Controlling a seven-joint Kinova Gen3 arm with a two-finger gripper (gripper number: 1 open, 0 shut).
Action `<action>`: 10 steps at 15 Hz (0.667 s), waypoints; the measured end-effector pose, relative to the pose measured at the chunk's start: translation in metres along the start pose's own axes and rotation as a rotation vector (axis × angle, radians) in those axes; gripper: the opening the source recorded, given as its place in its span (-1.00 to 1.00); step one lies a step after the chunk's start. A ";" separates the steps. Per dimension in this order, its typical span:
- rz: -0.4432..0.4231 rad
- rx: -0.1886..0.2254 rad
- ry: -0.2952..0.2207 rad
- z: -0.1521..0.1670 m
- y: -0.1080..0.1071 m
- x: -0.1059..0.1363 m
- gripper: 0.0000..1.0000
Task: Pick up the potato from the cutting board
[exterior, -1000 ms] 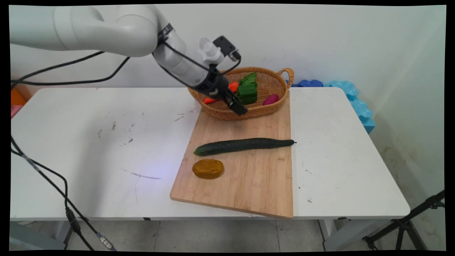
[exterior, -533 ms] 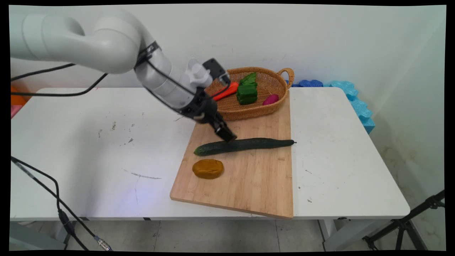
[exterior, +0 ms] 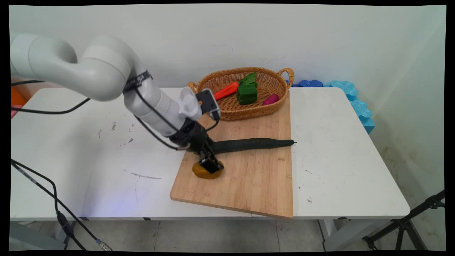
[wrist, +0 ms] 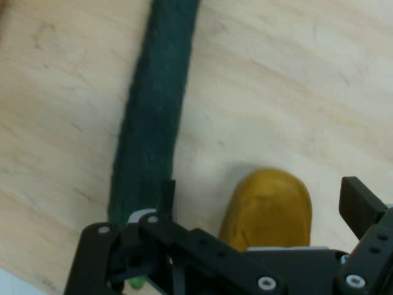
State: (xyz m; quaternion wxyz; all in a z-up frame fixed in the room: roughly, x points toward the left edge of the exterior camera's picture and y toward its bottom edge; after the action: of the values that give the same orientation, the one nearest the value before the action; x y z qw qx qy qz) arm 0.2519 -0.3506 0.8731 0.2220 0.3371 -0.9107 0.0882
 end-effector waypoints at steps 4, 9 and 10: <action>0.083 -0.004 -0.024 0.011 0.009 -0.016 1.00; 0.180 0.008 -0.027 0.024 0.014 -0.028 1.00; 0.194 0.011 -0.026 0.025 0.015 -0.030 -1.00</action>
State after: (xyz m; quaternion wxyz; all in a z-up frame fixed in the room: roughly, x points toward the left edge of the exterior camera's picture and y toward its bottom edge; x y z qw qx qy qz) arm 0.2537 -0.3300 0.8366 0.1987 0.2497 -0.9414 0.1097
